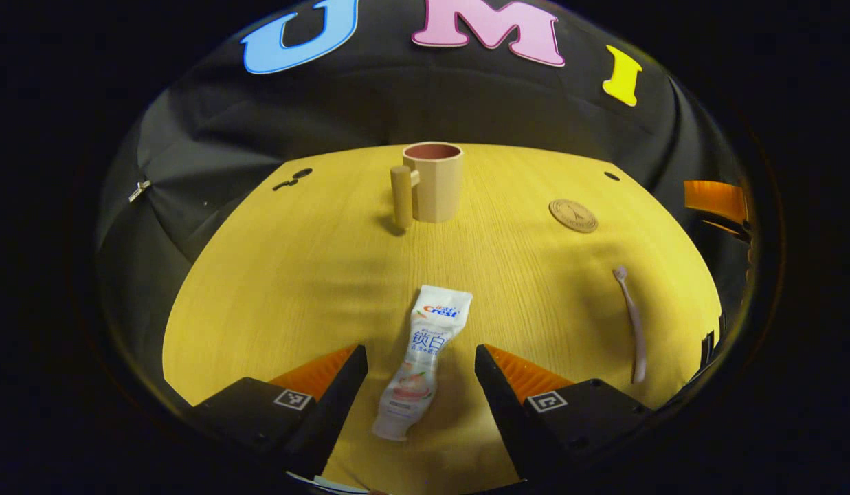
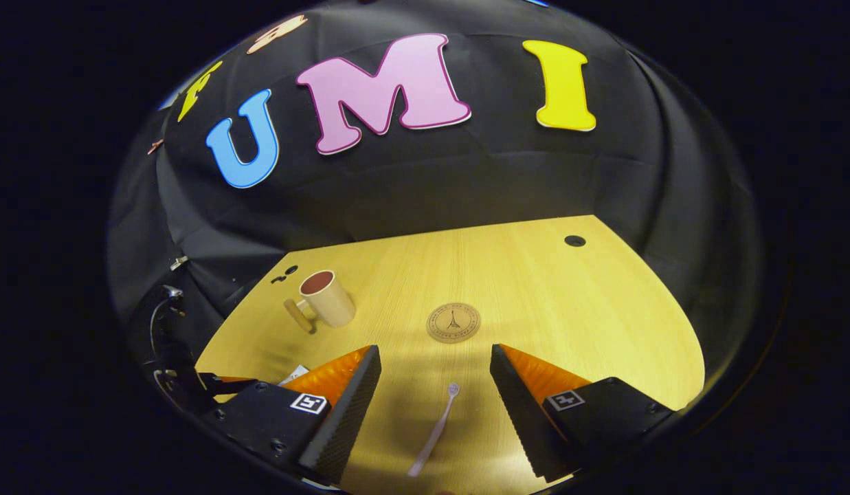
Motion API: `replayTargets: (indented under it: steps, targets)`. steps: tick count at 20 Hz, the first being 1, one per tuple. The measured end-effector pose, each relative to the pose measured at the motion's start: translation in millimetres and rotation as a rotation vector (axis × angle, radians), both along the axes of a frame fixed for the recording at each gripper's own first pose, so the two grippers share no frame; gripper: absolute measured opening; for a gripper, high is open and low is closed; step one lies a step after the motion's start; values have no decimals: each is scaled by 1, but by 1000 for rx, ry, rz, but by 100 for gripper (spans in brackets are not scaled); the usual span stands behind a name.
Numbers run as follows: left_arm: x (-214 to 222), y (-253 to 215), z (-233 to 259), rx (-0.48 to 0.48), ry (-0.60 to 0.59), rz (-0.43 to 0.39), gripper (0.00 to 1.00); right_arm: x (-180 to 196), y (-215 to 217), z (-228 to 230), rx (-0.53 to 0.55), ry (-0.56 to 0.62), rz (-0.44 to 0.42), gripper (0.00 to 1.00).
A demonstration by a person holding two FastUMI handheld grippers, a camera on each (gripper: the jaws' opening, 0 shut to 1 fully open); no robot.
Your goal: Put the toothbrush and toothpaste on the desktop into the cup, then pick up the cup and place it on the coaster on the desktop.
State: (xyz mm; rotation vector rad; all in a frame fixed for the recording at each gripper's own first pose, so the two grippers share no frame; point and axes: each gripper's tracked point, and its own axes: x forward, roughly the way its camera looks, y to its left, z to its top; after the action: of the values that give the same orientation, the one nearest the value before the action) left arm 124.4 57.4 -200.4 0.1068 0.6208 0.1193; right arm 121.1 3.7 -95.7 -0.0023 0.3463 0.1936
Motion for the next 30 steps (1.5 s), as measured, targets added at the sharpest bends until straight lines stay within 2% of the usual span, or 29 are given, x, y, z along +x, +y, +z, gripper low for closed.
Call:
replayTargets:
  steps: [4,5,6,7,9,13,15,16,18,19,22,24,25,26,27,29,30]
  targets:
    - [3,-1,-13,-21,50,3,95,-6,-7,-17,2,47,4,99]
    - [6,0,-18,-29,57,10,89,-8,-7,-21,1,58,7,98]
    - [6,2,-24,-42,73,17,76,-9,-7,-26,0,70,12,99]
    - [3,2,-28,-52,91,27,74,-10,-7,-30,-1,80,17,98]
    - [4,1,-29,-49,84,23,76,-13,-4,-40,8,109,37,99]
    - [4,0,-30,-33,103,-19,68,-18,-3,-56,-8,142,45,99]
    - [5,-1,-29,-27,113,-42,59,-21,-1,-65,-19,166,54,99]
    - [7,-2,-31,-21,121,-47,47,-22,0,-68,-15,175,51,99]
    - [5,-3,-28,-15,124,-67,42,-25,4,-77,-8,207,55,98]
    - [6,-4,-29,-17,120,-74,46,-27,4,-80,-10,222,54,98]
    - [7,-5,-28,-30,69,-60,30,-28,2,-87,-15,238,43,99]
    - [6,-5,-27,-53,45,-35,27,-26,0,-94,-22,253,29,99]
    - [6,-5,-26,-64,33,-27,30,-26,-1,-98,-27,266,24,99]
    - [4,-6,-25,-75,30,-27,23,-27,0,-102,-31,279,22,98]
    - [1,-7,-25,-78,26,-31,23,-28,1,-105,-37,289,22,99]
    - [-7,-10,-18,-72,10,-41,22,-27,3,-110,-54,303,25,98]
    - [-12,-13,-13,-81,-1,-44,27,-28,4,-113,-62,313,27,99]
